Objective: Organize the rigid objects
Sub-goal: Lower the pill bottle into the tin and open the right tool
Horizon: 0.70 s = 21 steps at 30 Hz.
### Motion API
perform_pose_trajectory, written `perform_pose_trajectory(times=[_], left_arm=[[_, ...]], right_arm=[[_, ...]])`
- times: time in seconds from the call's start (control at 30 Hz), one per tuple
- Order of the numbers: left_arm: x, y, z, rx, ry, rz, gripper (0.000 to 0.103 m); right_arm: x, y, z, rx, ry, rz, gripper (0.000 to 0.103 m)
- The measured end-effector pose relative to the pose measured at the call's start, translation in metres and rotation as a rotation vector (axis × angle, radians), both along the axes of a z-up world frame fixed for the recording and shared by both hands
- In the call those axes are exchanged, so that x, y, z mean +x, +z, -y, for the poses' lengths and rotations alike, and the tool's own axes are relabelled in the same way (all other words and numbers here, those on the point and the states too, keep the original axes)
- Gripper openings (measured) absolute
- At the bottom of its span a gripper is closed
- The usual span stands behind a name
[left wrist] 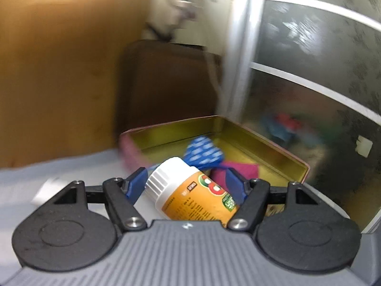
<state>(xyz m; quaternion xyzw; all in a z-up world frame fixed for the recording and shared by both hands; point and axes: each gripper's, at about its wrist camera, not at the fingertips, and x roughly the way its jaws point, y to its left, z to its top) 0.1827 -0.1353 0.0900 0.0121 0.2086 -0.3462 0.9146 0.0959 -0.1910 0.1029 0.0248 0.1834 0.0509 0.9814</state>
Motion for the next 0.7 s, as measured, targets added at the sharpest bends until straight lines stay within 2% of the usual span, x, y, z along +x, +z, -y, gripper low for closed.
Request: perform_pose_trajectory(times=[0.23, 0.3, 0.37, 0.4, 0.5, 0.57, 0.7], left_arm=[[0.015, -0.010, 0.111, 0.085, -0.059, 0.031, 0.076], [0.019, -0.013, 0.130, 0.113, -0.061, 0.027, 0.078], [0.025, -0.018, 0.142, 0.150, -0.023, 0.016, 0.081], [0.028, -0.018, 0.141, 0.144, 0.004, 0.005, 0.081], [0.030, -0.014, 0.126, 0.114, 0.078, 0.002, 0.081], [0.027, -0.011, 0.110, 0.107, 0.118, 0.026, 0.081], [0.018, -0.010, 0.070, 0.073, 0.172, 0.023, 0.081]], right_arm=[[0.007, -0.008, 0.090, 0.059, -0.177, -0.009, 0.052], [0.017, -0.014, 0.109, 0.068, -0.219, -0.029, 0.052], [0.029, -0.020, 0.125, 0.072, -0.241, -0.054, 0.052], [0.035, -0.024, 0.129, 0.063, -0.257, -0.067, 0.052], [0.045, -0.035, 0.137, 0.047, -0.355, -0.051, 0.063], [0.043, -0.037, 0.143, 0.091, -0.381, -0.041, 0.066], [0.025, -0.030, 0.142, 0.111, -0.417, 0.031, 0.066]])
